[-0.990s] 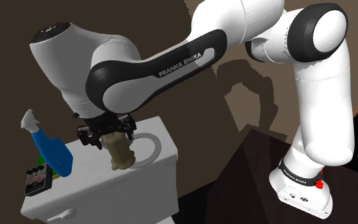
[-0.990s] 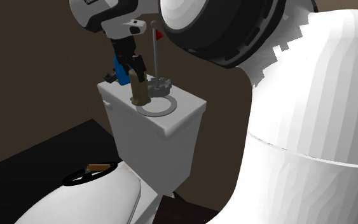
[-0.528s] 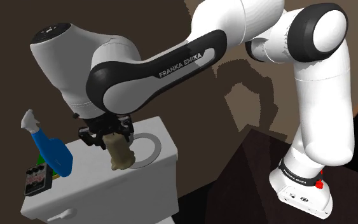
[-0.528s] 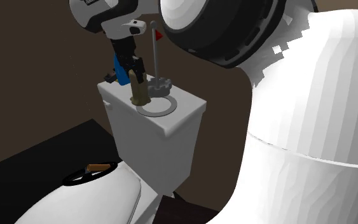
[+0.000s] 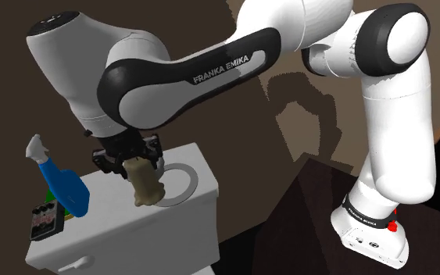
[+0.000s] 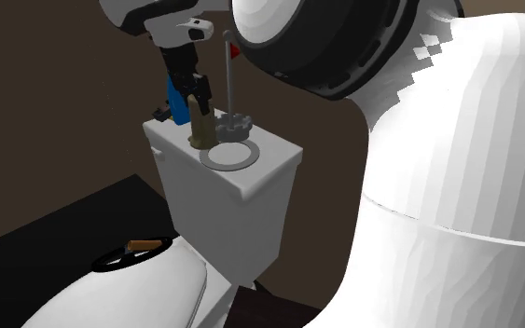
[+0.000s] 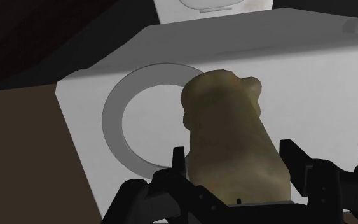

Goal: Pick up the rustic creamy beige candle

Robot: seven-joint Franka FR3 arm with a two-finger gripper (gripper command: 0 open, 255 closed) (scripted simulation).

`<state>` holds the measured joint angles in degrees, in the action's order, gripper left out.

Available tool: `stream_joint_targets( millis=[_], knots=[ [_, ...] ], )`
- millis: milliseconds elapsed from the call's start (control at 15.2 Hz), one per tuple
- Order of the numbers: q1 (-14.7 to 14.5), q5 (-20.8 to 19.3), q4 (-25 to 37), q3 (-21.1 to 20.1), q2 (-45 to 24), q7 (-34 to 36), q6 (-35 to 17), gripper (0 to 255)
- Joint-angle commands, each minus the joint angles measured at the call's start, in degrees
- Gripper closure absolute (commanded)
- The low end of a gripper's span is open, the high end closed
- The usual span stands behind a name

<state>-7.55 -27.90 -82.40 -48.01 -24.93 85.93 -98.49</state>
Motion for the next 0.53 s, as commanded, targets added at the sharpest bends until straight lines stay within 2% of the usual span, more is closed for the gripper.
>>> stream_joint_targets(
  millis=[0, 462],
  knots=[
    [-0.4, 0.07, 1.78, -0.04, -0.03, -0.4, 1.62, 255],
    [-2.22, -0.1, 8.2, -0.01, -0.59, -1.54, 7.2, 255]
  ],
)
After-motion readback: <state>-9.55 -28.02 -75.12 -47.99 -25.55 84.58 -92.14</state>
